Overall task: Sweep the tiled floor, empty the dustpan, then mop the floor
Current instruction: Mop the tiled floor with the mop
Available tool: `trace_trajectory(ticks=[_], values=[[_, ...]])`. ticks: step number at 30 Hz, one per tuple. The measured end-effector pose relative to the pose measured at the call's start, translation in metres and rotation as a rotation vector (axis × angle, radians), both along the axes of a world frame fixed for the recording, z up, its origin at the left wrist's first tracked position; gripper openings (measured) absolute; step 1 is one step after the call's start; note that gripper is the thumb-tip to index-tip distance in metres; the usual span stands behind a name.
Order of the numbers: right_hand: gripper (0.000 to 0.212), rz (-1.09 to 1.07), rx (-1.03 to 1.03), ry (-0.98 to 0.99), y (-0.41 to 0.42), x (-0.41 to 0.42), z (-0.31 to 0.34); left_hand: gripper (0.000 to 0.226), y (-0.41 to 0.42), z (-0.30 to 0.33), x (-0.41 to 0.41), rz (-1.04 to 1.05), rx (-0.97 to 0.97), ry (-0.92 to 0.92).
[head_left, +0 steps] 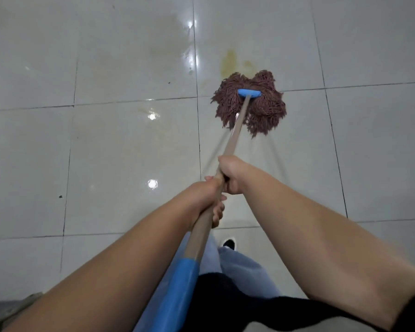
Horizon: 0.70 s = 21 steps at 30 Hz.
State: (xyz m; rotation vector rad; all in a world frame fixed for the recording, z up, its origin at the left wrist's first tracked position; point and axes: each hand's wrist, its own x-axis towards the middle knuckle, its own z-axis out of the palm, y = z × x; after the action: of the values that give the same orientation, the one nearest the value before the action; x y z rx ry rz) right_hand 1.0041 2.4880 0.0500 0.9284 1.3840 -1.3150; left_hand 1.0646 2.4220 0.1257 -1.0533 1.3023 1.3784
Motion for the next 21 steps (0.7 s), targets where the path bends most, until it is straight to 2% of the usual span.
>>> trace_trajectory(ticks=[6, 12, 21], values=[[0.044, 0.1, 0.023, 0.033, 0.019, -0.115, -0.023, 0.05, 0.022, -0.02, -0.102, 0.094, 0.001, 0.017], [0.051, 0.146, 0.087, 0.065, 0.049, -0.261, -0.04, 0.049, 0.058, -0.038, -0.241, 0.19, 0.073, 0.022], [0.048, 0.167, 0.11, 0.07, 0.085, -0.426, -0.019, 0.047, 0.1, -0.021, -0.408, 0.288, 0.092, -0.021]])
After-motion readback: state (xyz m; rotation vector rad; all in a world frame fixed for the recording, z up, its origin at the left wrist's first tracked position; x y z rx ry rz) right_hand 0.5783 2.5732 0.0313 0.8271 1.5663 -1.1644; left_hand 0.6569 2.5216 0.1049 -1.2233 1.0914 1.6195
